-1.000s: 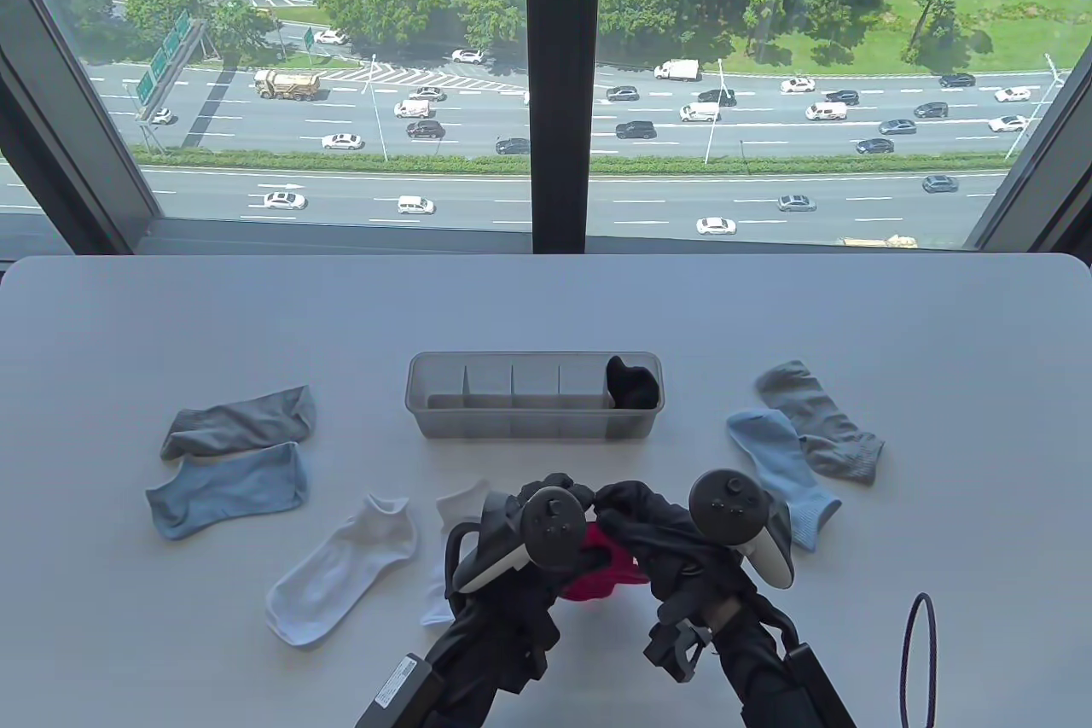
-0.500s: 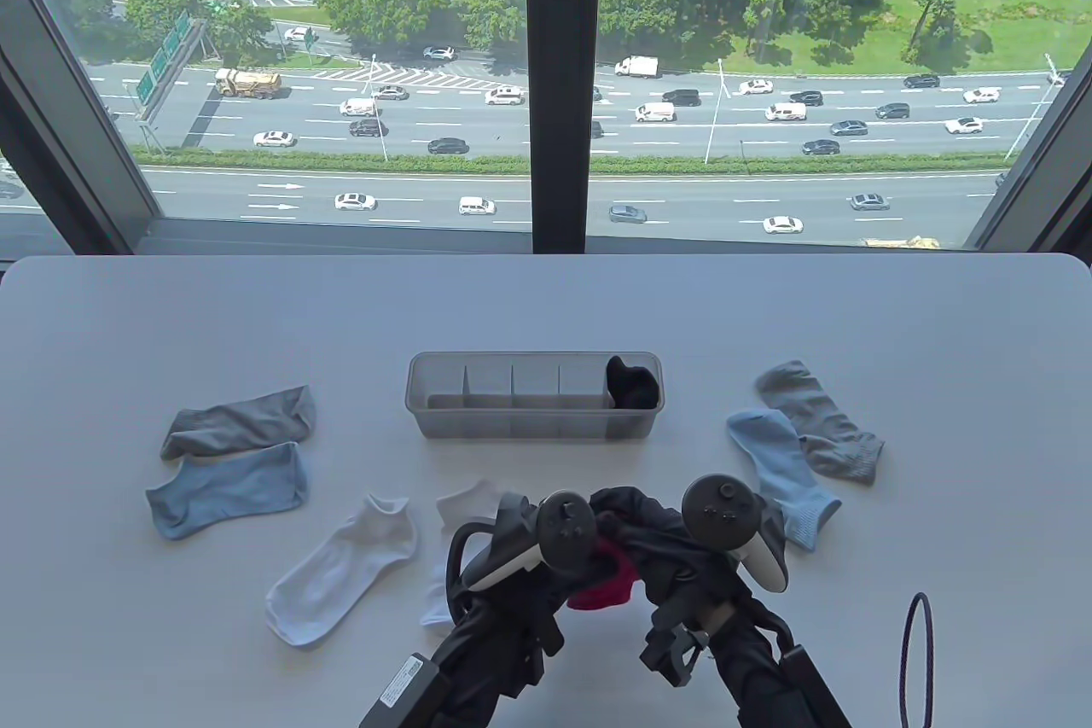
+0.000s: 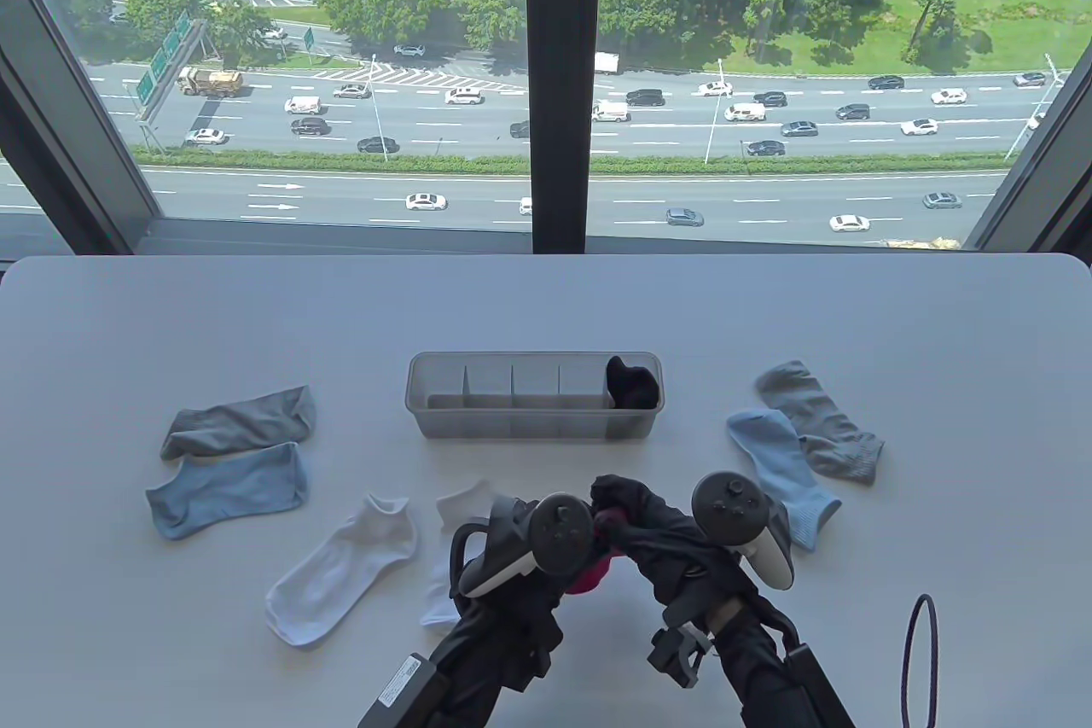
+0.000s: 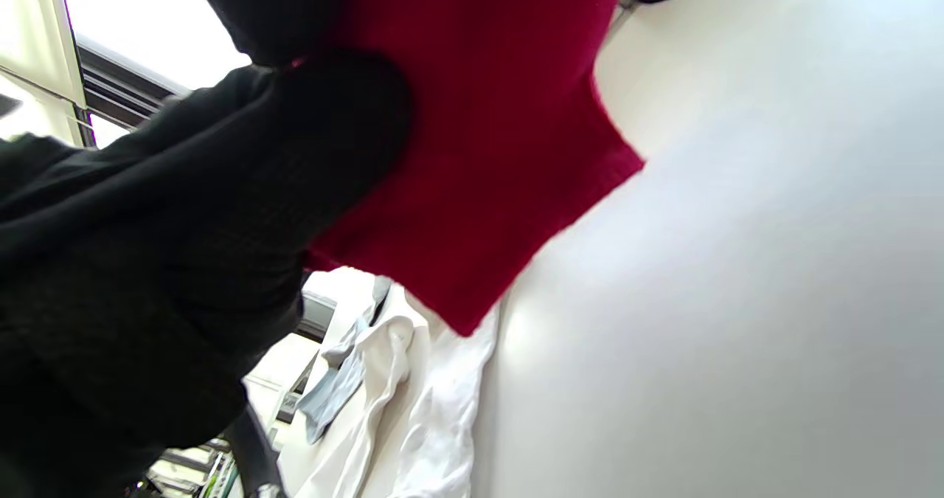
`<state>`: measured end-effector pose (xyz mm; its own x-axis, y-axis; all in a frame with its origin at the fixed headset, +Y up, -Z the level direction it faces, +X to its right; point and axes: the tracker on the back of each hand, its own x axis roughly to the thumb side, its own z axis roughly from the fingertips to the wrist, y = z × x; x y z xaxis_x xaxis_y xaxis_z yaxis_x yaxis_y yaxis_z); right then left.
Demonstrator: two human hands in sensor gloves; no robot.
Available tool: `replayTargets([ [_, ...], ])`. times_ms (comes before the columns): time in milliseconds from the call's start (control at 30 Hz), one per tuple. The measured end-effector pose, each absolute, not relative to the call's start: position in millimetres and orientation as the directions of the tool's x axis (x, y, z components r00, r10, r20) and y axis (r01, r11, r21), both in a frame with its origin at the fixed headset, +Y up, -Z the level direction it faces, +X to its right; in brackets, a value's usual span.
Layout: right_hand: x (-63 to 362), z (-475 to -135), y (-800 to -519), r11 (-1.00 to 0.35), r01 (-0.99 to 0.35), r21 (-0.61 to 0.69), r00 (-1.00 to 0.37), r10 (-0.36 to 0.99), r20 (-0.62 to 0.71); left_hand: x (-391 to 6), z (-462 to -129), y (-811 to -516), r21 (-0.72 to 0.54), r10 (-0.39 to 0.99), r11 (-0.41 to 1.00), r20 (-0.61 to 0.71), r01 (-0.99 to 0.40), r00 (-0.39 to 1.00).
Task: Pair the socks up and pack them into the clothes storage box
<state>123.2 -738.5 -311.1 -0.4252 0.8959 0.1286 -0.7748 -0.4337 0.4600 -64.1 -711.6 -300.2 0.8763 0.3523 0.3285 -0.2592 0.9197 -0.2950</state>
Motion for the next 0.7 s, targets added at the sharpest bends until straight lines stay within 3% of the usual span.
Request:
replayTargets([
  [67,121,-311,-736,-0.47,-0.795,0.383,-0.459,0.879,0.126,-67,-300,-714,-0.341,0.376,0.902,0.32,-0.265,0.87],
  [167,122,-309,-734,-0.581,-0.751,0.314,-0.562,0.812,0.16,-63,-298,-709,-0.259,0.313,0.936,0.308,-0.238,0.898],
  [300,123,-306,-737,-0.513,-0.81,0.283,-0.503,0.857,0.114,-57,-295,-704,-0.243,0.29,0.946,0.331,-0.215,0.898],
  [367,121,-306,-737,-0.543,-0.793,0.276,-0.53,0.838,0.129,-56,-296,-707,-0.27,0.257,0.947,0.322,-0.171,0.911],
  [467,118,-305,-738,-0.536,-0.789,0.299,-0.523,0.842,0.13,-54,-297,-713,-0.302,0.208,0.947,0.305,-0.113,0.929],
  [633,117,-307,-740,-0.446,-0.775,0.448,-0.436,0.89,0.132,-60,-299,-710,-0.301,0.273,0.937,0.304,-0.179,0.913],
  [700,117,-308,-738,-0.478,-0.763,0.435,-0.463,0.874,0.149,-64,-300,-711,-0.329,0.307,0.922,0.296,-0.205,0.904],
])
